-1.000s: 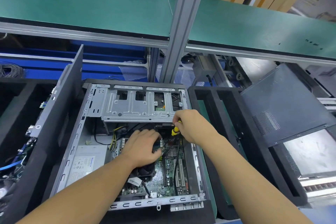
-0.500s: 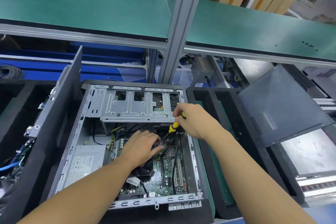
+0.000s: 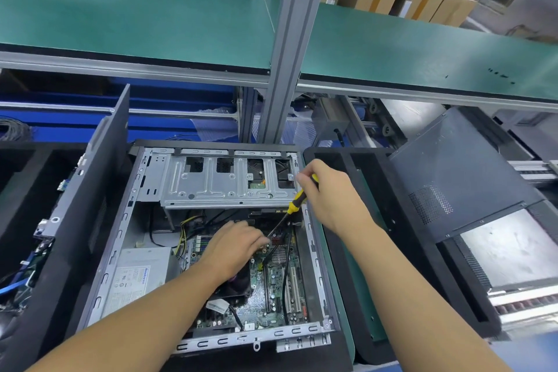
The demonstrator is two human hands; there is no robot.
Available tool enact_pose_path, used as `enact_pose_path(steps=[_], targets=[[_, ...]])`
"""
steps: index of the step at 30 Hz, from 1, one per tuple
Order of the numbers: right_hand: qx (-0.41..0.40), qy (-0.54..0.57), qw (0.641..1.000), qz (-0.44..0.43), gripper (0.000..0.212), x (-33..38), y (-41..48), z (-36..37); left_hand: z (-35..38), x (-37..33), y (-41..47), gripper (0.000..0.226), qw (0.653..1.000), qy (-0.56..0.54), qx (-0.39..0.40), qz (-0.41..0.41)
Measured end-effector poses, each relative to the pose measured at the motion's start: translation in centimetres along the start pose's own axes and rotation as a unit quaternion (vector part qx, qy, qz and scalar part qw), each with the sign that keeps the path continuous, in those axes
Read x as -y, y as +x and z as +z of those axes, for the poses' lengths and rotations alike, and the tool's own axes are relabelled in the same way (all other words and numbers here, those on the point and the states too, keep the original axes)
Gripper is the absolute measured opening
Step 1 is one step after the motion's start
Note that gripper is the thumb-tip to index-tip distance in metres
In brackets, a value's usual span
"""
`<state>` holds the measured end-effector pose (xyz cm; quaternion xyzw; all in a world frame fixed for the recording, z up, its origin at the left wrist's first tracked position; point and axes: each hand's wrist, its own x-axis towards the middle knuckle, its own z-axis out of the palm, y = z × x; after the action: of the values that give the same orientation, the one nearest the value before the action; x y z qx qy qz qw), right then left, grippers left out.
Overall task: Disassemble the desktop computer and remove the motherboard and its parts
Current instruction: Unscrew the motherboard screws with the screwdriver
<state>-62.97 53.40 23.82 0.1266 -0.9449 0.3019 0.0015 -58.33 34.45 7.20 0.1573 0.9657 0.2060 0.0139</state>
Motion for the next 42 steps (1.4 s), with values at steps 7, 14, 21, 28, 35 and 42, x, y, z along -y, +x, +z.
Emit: enact_pose_path(steps=[7,14,21,28,35,42], targets=[[-0.179,0.159,0.964,0.119,0.031,-4.0,-0.1,-1.3,-2.5,-4.6,0.2,0.025,0.766,-0.615,0.069,-0.175],[-0.217,0.386,0.869,0.220,0.037,-8.6,-2.4,-2.6,-5.3,-9.1,3.1,0.027,0.556,-0.797,0.076,-0.224],[-0.275,0.389,0.836,0.271,0.040,-13.3,-7.3,-4.7,-5.4,-14.0,6.7,0.022,0.623,-0.727,0.185,-0.220],[-0.339,0.342,0.812,0.331,0.035,-17.1,-13.0,-7.0,-0.1,-20.5,9.4,0.021,0.716,-0.569,0.337,-0.223],[-0.385,0.332,0.777,0.370,0.033,-19.2,-17.2,-8.7,5.9,-25.8,10.3,0.030,0.765,-0.451,0.398,-0.230],[-0.401,0.307,0.777,0.376,0.029,-19.7,-18.2,-9.2,8.2,-26.4,11.1,0.021,0.764,-0.436,0.396,-0.263]])
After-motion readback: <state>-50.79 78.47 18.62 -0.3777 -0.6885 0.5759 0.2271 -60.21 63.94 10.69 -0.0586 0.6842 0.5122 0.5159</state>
